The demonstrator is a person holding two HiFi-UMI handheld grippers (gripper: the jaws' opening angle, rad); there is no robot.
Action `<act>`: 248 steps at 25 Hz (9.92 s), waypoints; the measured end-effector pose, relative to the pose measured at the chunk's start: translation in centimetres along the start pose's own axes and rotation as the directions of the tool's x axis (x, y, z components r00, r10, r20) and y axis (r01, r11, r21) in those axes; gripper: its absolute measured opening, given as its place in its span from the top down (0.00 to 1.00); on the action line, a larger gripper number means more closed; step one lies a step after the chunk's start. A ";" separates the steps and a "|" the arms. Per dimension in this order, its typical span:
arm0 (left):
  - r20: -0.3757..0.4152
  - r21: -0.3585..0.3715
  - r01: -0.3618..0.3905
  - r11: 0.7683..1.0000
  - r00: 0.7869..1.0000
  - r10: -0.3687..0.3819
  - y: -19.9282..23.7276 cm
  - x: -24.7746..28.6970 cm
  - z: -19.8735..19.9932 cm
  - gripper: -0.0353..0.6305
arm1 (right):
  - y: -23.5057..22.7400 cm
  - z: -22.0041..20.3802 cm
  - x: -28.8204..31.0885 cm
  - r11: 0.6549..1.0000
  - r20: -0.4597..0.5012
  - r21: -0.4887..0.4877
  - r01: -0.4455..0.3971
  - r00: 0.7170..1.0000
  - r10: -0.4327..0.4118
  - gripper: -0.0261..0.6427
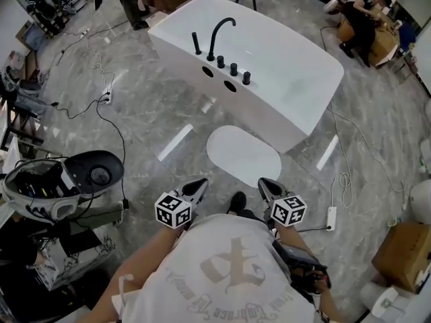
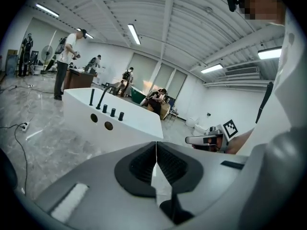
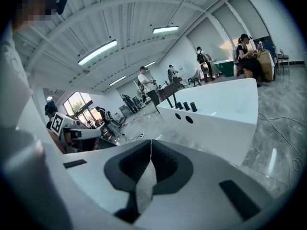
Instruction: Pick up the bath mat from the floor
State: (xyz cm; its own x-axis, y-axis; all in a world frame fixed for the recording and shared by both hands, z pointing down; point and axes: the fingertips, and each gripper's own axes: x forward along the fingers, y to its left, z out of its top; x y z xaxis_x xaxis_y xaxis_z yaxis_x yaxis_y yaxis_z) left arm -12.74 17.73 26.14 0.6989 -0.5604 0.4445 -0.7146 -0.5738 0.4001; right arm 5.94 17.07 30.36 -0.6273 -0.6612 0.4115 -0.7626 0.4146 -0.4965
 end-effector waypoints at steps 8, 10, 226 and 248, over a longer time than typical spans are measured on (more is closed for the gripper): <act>-0.063 0.028 -0.012 1.000 0.998 0.014 1.0 5.8 3.6 0.94 | -7.7 1.2 0.1 0.995 0.019 0.078 0.058 0.998 -0.060 0.95; -0.084 0.032 -0.014 0.999 0.996 0.016 1.4 6.6 3.8 0.94 | -8.9 1.1 0.1 0.992 0.028 0.108 0.070 0.997 -0.073 0.95; -0.612 0.232 -0.046 0.972 0.770 0.182 65.3 60.9 -48.4 0.91 | -45.0 -21.0 51.8 0.995 0.107 0.091 -0.030 0.994 0.020 0.95; -0.549 0.195 0.213 0.957 0.833 -0.074 53.6 61.1 -43.0 0.92 | -46.4 -18.8 50.2 0.975 0.189 0.223 -0.016 0.982 -0.027 0.95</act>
State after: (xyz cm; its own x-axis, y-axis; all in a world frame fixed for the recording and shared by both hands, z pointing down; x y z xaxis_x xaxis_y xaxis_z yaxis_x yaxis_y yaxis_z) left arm -9.69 -21.58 109.21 0.6179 -0.0966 0.7803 -0.5289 -0.7854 0.3217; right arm 6.92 -23.59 88.41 -0.5651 -0.7786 0.2730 -0.6981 0.2748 -0.6612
